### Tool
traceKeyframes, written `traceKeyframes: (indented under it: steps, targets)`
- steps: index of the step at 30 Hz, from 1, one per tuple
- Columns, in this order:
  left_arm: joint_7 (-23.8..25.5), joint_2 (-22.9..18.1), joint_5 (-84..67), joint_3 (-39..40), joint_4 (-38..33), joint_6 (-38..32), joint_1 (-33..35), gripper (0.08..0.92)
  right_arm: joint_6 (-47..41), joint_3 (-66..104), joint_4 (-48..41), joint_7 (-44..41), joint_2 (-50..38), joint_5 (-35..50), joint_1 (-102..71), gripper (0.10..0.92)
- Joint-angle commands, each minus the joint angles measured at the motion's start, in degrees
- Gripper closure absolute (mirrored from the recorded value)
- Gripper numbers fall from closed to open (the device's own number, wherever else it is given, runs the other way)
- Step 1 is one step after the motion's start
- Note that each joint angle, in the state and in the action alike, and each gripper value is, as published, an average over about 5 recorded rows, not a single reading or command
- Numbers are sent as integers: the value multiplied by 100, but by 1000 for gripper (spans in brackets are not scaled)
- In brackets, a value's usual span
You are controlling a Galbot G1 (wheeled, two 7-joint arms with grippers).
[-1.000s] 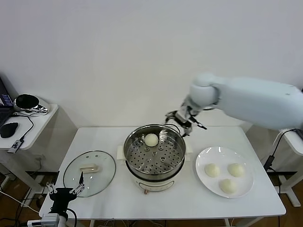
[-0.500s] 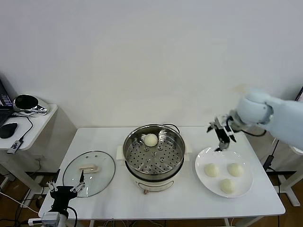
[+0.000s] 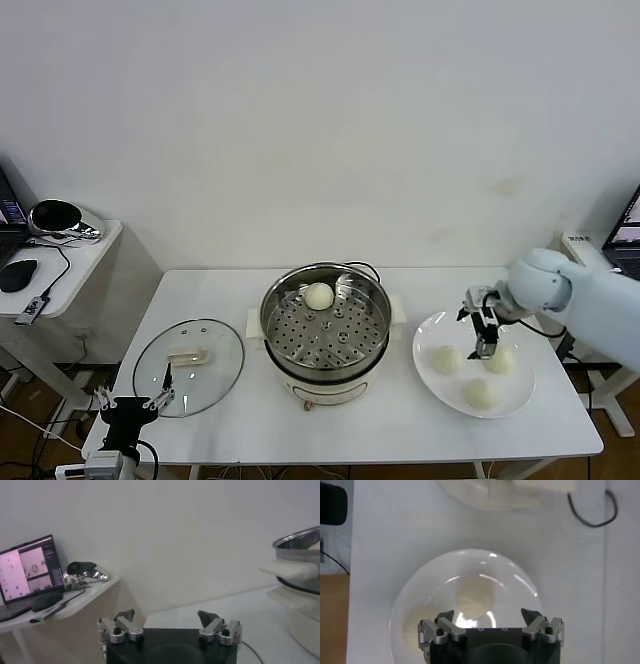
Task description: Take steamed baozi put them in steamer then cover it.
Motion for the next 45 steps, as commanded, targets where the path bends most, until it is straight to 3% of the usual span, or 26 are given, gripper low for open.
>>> traceKeyframes:
  steps: [1,21,35,45]
  targets:
    - [0,-1,5,-5,6,-5,1,177,76,446,-410,0,189,-276,-779,203]
    - [-5,-13,12,-63,55,-35,-10,177,591,722,-1121,-96,996,-816,-1044,206]
    - [-15,-29,14,-54,104,-82,-26,177,662,759,-1234,-192,1060,-985,-1022,395]
    - [-8,11,6,-57,78,-63,-43,177,388,186,-404,-471,396,-80,390,403]
